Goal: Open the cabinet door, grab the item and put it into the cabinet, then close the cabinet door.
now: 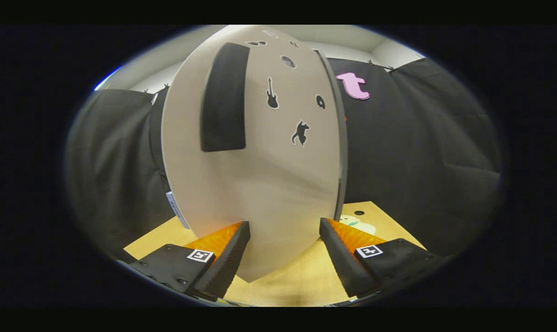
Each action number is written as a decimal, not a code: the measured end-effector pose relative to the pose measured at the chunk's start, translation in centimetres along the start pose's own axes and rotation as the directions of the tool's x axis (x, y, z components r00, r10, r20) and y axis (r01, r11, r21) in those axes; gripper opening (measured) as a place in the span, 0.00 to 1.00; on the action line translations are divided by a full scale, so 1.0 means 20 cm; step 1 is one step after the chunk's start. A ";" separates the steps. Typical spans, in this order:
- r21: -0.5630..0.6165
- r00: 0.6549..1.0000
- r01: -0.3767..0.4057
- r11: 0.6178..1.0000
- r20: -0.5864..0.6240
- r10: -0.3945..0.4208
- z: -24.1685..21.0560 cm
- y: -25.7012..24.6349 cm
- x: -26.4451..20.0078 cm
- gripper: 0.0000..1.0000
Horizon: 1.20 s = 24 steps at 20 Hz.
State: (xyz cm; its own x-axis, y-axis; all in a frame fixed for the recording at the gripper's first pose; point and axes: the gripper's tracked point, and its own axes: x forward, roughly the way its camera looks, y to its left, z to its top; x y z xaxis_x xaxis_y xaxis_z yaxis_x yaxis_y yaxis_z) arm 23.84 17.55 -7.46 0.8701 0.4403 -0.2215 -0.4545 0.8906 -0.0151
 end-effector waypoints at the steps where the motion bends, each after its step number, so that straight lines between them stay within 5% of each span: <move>1: -0.003 1.000 -0.009 1.000 0.001 0.009 0.01 0.04 0.06 0.97; 12: 0.004 0.999 0.016 1.000 -0.032 -0.016 0.07 0.23 0.66 0.98; 20: 0.089 0.997 0.054 0.995 -0.051 -0.049 0.04 0.20 0.66 0.98; 24: 0.066 0.996 0.078 0.995 -0.042 -0.075 0.14 0.06 0.43 0.98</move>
State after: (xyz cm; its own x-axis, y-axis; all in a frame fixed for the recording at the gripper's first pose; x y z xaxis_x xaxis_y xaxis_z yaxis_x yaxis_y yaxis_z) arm 31.36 22.69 -6.66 0.8930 0.3670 -0.2606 -0.3718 0.9277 0.0326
